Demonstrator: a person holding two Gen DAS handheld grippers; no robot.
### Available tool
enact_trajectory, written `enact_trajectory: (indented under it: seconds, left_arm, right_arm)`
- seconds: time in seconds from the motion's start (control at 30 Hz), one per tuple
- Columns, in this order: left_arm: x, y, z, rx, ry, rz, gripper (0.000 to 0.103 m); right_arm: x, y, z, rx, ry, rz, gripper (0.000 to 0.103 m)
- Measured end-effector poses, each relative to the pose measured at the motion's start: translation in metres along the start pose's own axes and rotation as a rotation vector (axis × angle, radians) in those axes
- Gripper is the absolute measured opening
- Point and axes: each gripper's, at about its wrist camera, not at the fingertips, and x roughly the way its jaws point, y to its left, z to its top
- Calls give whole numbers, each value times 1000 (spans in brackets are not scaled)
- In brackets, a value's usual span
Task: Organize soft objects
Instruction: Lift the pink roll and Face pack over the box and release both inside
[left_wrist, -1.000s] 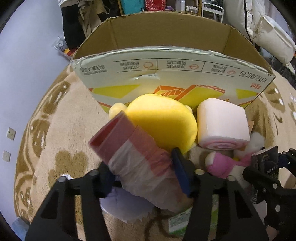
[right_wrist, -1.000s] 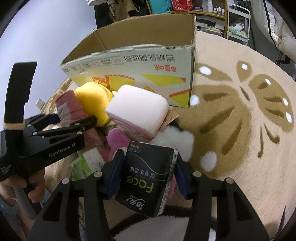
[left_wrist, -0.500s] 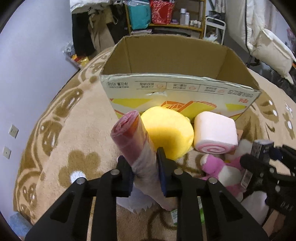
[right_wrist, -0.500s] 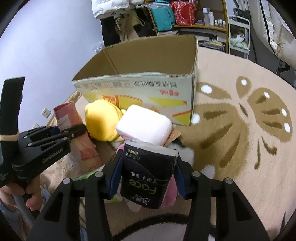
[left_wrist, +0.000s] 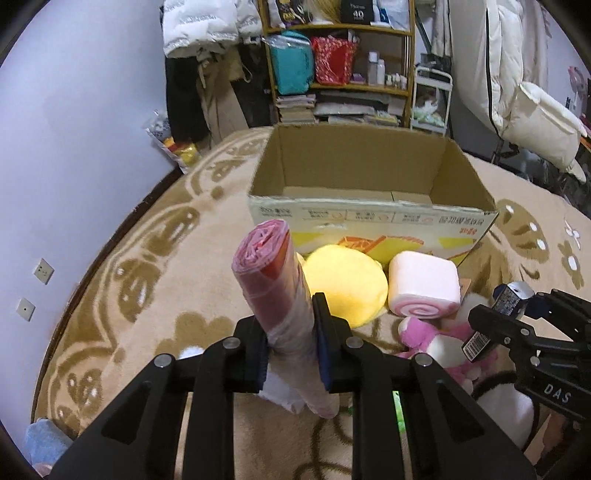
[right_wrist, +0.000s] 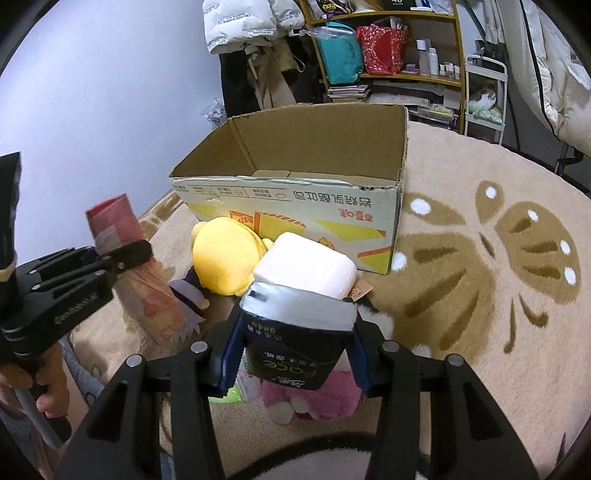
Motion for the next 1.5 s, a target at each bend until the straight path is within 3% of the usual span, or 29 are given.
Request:
enact_trajectory:
  seconds: [0.47, 0.83, 1.5]
  left_arm:
    - [-37, 15, 4, -5, -85, 36, 18]
    - [-51, 23, 29, -11, -148, 71, 18]
    - [-25, 24, 114, -11, -227, 60, 18]
  right_arm:
    - [-39, 9, 7, -31, -110, -28, 51]
    - [-49, 17, 32, -61, -187, -30, 51]
    - [-20, 2, 119, -73, -271, -64, 51]
